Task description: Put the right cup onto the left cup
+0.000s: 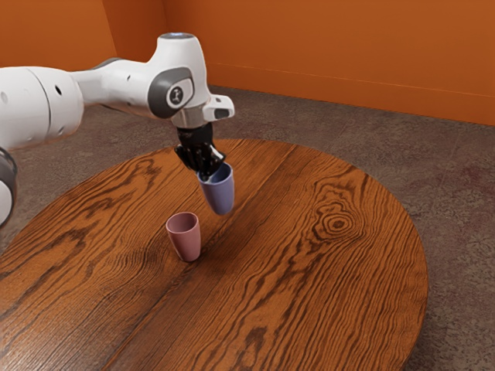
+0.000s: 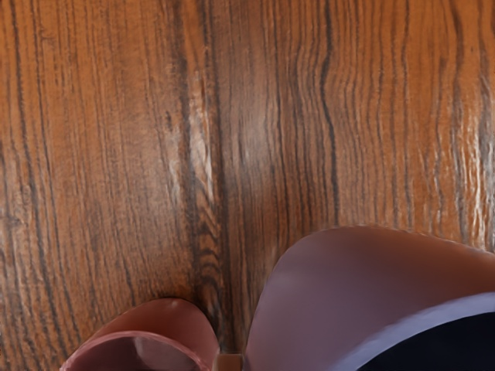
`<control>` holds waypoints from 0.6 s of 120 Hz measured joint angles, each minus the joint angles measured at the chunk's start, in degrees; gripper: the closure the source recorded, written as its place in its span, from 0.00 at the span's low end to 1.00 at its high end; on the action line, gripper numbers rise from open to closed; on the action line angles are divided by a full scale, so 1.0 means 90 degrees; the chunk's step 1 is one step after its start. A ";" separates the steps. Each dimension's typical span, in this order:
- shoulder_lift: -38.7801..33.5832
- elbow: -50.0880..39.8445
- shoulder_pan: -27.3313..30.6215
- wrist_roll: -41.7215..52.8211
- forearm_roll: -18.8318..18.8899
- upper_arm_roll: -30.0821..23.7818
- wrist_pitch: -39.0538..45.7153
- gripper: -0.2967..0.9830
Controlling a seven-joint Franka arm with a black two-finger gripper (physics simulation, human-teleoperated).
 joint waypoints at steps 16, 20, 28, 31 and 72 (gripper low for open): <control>-0.0324 -0.0234 0.0016 -0.0014 0.0013 0.0017 -0.0027 0.85; -0.0402 -0.0297 0.0016 -0.0019 0.0015 0.0026 -0.0031 0.85; -0.0551 -0.0436 0.0036 -0.0030 0.0018 0.0036 -0.0038 0.85; -0.0600 -0.0484 0.0059 -0.0034 0.0019 0.0038 -0.0041 0.85; -0.1281 -0.1231 0.0202 -0.0105 0.0022 0.0228 -0.0051 0.85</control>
